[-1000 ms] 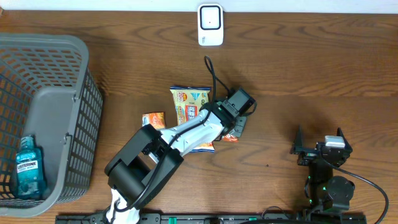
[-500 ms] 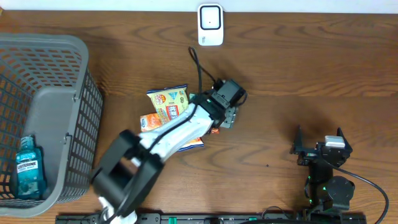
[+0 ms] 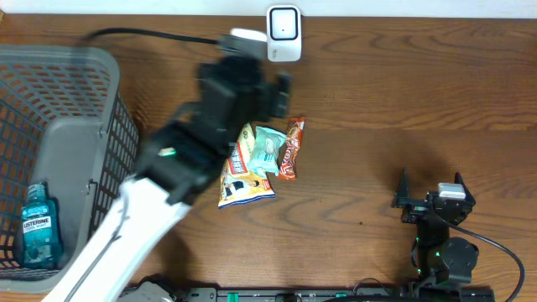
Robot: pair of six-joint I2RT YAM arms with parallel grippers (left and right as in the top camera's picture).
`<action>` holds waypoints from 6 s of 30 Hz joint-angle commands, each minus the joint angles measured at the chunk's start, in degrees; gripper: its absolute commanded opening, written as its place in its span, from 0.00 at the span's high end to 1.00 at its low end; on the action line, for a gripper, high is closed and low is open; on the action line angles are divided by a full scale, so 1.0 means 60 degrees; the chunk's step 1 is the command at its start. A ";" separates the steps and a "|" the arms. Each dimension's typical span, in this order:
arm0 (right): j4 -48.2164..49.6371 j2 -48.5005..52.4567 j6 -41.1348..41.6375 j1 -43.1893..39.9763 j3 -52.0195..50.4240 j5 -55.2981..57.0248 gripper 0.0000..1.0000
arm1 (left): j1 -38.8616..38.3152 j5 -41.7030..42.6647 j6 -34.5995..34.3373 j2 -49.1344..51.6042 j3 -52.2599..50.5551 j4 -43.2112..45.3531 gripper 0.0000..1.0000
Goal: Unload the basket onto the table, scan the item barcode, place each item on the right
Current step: 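Withdraw the left gripper back to the basket, then grasp the blue Listerine bottle in the basket with left gripper, then lift the Listerine bottle out and set it upright right of the chocolate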
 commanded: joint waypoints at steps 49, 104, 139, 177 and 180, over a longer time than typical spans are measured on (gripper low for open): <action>-0.0011 -0.0040 -0.0120 -0.0058 -0.0036 -0.0051 0.01 | 1.3562 -0.0969 -0.1457 0.0007 -0.5271 -0.2022 0.00; -0.0011 -0.0040 -0.0120 -0.0058 -0.0036 -0.0051 0.01 | 1.4841 0.2262 -0.0160 0.2918 -0.5606 0.0302 0.02; -0.0011 -0.0040 -0.0120 -0.0058 -0.0036 -0.0051 0.01 | 1.4218 0.3359 -0.0758 0.2772 -0.5461 0.0102 0.50; -0.0011 -0.0040 -0.0120 -0.0055 -0.0036 -0.0051 0.01 | 0.7238 0.4364 -0.3421 -0.4069 -0.2943 0.1749 0.50; -0.0011 -0.0040 -0.0120 -0.0058 -0.0036 -0.0051 0.01 | 0.5668 0.4280 -0.3424 -0.3490 -0.2943 0.1763 0.50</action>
